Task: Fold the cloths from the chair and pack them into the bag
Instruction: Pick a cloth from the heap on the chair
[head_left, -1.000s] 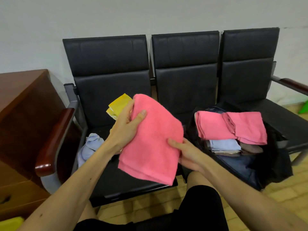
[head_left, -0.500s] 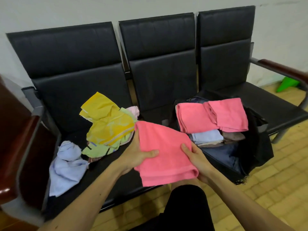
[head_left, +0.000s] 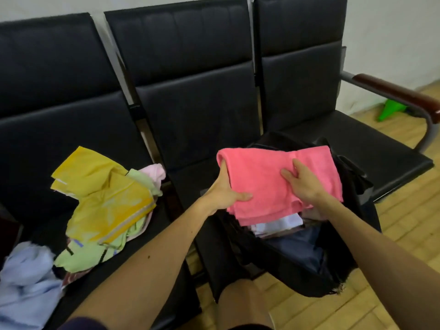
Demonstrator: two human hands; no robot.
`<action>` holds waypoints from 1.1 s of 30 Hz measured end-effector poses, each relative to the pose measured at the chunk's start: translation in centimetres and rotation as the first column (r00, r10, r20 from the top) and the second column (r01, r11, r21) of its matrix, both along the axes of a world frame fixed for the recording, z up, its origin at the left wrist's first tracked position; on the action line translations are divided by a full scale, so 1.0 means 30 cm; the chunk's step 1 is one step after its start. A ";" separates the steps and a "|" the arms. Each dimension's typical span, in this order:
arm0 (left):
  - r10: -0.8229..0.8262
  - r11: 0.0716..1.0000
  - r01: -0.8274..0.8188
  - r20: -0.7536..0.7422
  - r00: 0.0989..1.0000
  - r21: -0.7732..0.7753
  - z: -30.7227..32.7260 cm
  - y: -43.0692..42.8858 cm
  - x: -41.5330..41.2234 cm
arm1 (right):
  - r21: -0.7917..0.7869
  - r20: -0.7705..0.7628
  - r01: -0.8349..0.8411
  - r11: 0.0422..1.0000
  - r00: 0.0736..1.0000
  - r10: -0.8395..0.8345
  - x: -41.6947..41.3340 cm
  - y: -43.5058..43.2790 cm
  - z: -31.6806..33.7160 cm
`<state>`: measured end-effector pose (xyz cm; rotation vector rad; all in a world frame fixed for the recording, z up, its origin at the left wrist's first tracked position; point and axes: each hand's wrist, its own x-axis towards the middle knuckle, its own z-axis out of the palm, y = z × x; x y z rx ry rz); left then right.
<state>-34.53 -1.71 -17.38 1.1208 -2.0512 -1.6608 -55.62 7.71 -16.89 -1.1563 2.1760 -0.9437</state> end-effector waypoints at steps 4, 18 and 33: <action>-0.031 1.000 0.031 0.118 0.992 0.001 -0.081 -0.114 -0.094 | 0.075 -0.109 0.014 0.997 0.994 -0.006 -0.065 -0.082 -0.071; 0.086 0.996 -0.086 0.224 0.971 -0.011 -0.142 -0.174 -0.067 | 0.143 -0.530 0.083 0.986 0.848 0.006 -0.026 -0.098 -0.129; 0.569 0.812 -0.454 0.326 0.755 -0.367 -0.213 0.082 0.970 | -0.070 -0.256 -0.509 0.858 0.840 0.478 0.967 -0.063 -0.243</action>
